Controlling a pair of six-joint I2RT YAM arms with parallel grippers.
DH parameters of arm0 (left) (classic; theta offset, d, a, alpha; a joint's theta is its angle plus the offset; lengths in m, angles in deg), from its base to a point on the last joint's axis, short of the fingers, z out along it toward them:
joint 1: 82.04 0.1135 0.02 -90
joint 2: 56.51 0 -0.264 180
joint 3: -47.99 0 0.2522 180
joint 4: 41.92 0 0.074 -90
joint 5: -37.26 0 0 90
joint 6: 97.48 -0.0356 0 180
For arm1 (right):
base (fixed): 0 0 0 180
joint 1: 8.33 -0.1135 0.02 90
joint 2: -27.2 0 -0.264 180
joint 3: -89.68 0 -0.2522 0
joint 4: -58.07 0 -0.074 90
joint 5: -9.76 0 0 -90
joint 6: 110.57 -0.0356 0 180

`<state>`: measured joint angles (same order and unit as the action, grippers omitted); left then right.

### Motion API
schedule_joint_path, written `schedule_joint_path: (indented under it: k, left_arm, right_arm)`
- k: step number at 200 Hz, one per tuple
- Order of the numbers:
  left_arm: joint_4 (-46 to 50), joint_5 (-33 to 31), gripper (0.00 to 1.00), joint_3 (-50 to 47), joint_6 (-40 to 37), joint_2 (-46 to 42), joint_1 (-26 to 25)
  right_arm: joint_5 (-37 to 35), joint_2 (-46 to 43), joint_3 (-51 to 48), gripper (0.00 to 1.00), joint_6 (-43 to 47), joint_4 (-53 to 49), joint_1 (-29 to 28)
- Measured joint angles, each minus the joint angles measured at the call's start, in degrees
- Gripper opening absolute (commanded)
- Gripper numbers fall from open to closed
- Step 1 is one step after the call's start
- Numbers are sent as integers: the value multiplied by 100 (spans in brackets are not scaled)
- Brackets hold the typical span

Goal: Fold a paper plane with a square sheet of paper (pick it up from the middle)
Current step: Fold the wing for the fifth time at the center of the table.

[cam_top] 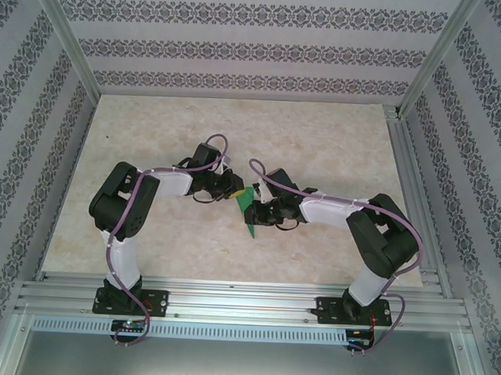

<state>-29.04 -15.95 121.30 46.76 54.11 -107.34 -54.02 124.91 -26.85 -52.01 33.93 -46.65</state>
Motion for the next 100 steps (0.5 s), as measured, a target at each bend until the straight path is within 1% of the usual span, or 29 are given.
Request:
schedule_joint_path:
  k: [30,58,69,100]
  left_arm:
    - [92,-2,18,0,-52,61,0]
    - [181,0,18,33,-125,61,0]
    - [197,0,18,61,-138,61,0]
    - [216,0,18,92,-151,61,0]
  right_arm:
    - [33,-85,-74,25,-66,48,61]
    - [39,-103,-76,18,-138,98,61]
    - [39,-103,-76,13,-144,98,61]
    - [39,-103,-76,7,-173,122,61]
